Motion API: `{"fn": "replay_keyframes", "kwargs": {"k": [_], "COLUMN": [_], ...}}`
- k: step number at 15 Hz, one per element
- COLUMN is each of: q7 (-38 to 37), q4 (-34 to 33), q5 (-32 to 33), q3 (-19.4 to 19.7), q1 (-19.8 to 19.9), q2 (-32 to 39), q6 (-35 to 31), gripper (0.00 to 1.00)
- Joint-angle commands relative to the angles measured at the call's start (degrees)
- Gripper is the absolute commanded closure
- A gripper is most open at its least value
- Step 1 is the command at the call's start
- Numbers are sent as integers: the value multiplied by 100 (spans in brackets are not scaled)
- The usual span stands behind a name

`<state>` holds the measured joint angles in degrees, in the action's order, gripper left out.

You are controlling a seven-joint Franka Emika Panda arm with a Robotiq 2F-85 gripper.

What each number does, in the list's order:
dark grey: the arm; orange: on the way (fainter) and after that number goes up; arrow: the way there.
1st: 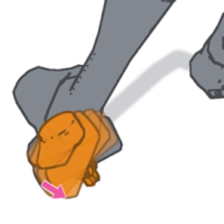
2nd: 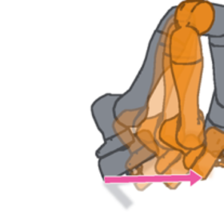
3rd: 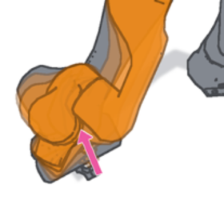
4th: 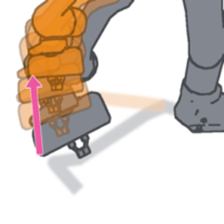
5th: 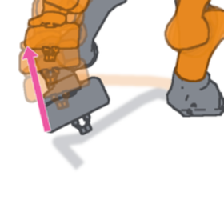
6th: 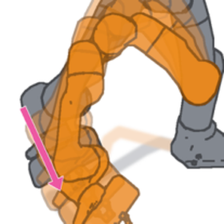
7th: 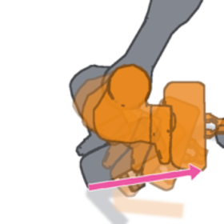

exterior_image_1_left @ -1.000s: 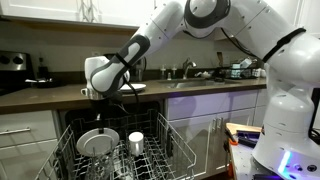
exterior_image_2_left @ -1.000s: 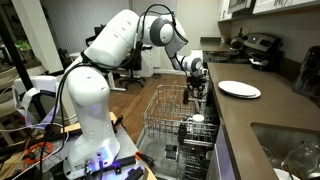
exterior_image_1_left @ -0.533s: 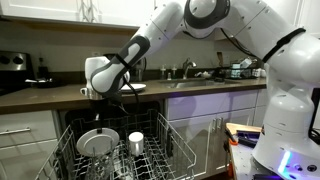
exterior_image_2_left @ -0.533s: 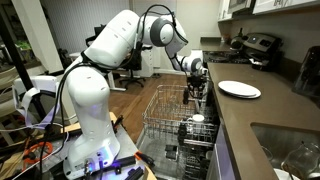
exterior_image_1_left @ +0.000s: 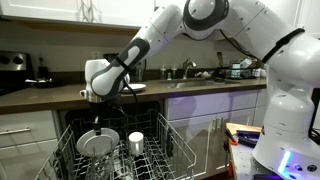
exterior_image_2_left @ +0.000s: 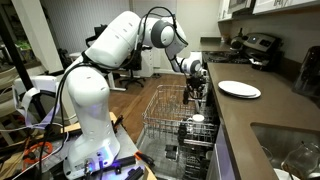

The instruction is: Remove the plate from the plate dryer and put it on top of the two white plates

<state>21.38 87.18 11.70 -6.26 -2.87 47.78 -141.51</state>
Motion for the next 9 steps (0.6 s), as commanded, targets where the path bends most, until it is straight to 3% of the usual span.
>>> {"fn": "replay_keyframes", "kwargs": {"k": [1,3,9], "q7": [308,343,617], "q4": [-92,-90,100], "q5": [-103,-131,-253], "q3": [-164,-196,-368], "q1": [129,139,262], "q2": [96,50,-221], "q6": [-39,140,339], "gripper": [93,97,93]}}
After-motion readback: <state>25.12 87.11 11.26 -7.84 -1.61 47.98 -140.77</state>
